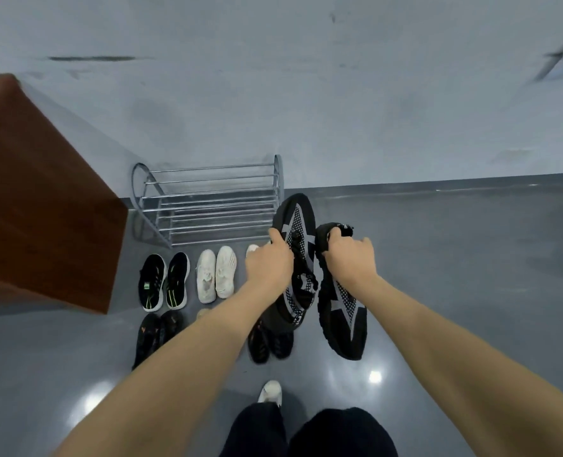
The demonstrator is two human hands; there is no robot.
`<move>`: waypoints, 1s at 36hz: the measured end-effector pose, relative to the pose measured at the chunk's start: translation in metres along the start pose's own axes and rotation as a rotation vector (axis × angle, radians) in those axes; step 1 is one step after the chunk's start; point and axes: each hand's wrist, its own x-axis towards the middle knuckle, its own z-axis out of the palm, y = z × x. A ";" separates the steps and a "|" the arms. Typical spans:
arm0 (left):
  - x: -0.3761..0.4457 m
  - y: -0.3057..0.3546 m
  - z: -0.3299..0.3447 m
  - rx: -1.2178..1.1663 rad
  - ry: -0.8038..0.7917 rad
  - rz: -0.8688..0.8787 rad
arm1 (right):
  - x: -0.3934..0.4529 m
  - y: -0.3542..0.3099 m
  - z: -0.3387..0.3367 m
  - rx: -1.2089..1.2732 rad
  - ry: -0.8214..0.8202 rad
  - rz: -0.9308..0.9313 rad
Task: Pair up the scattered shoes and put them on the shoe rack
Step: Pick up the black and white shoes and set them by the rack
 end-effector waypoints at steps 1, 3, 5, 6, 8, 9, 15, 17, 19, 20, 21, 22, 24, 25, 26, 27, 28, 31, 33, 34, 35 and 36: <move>0.008 0.005 0.000 -0.004 -0.007 -0.004 | 0.008 0.006 0.000 -0.003 -0.007 -0.004; 0.027 0.015 0.002 -0.038 -0.027 -0.025 | 0.028 0.018 0.001 -0.005 -0.011 -0.013; 0.047 0.025 0.005 -0.100 -0.050 -0.059 | 0.048 0.030 0.003 0.009 -0.023 -0.019; 0.057 0.031 0.008 -0.127 -0.056 -0.073 | 0.058 0.036 0.005 0.010 -0.032 -0.026; 0.075 0.043 0.014 -0.165 -0.066 -0.093 | 0.077 0.050 0.010 0.013 -0.053 -0.037; 0.085 0.049 0.018 -0.179 -0.066 -0.107 | 0.087 0.057 0.013 0.013 -0.059 -0.044; 0.137 0.082 0.049 -0.270 -0.087 -0.178 | 0.146 0.102 0.034 0.060 -0.125 -0.100; 0.151 0.090 0.063 -0.315 -0.079 -0.216 | 0.165 0.114 0.042 0.073 -0.156 -0.123; 0.166 0.098 0.079 -0.346 -0.080 -0.259 | 0.183 0.125 0.055 0.086 -0.185 -0.134; 0.172 0.099 0.086 -0.346 -0.093 -0.269 | 0.189 0.129 0.062 0.094 -0.194 -0.135; 0.180 0.101 0.096 -0.346 -0.110 -0.281 | 0.197 0.132 0.071 0.097 -0.204 -0.142; 0.189 0.102 0.107 -0.350 -0.129 -0.292 | 0.205 0.135 0.082 0.098 -0.209 -0.148; 0.207 0.100 0.130 -0.357 -0.150 -0.316 | 0.224 0.140 0.108 0.090 -0.201 -0.156; 0.217 0.099 0.145 -0.362 -0.155 -0.328 | 0.234 0.142 0.123 0.088 -0.201 -0.155; 0.226 0.097 0.161 -0.372 -0.157 -0.339 | 0.243 0.144 0.140 0.093 -0.205 -0.150; 0.236 0.094 0.178 -0.382 -0.156 -0.345 | 0.252 0.145 0.158 0.100 -0.206 -0.141; 0.245 0.091 0.196 -0.395 -0.146 -0.348 | 0.261 0.147 0.177 0.109 -0.203 -0.133; 0.271 0.078 0.256 -0.414 -0.105 -0.355 | 0.285 0.149 0.240 0.125 -0.188 -0.115; 0.290 0.069 0.305 -0.400 -0.095 -0.361 | 0.300 0.149 0.288 0.123 -0.181 -0.109; 0.300 0.065 0.327 -0.391 -0.094 -0.360 | 0.309 0.148 0.310 0.117 -0.183 -0.107; 0.308 0.061 0.348 -0.390 -0.095 -0.358 | 0.316 0.148 0.331 0.112 -0.188 -0.105; 0.315 0.058 0.370 -0.395 -0.097 -0.360 | 0.323 0.148 0.352 0.110 -0.178 -0.100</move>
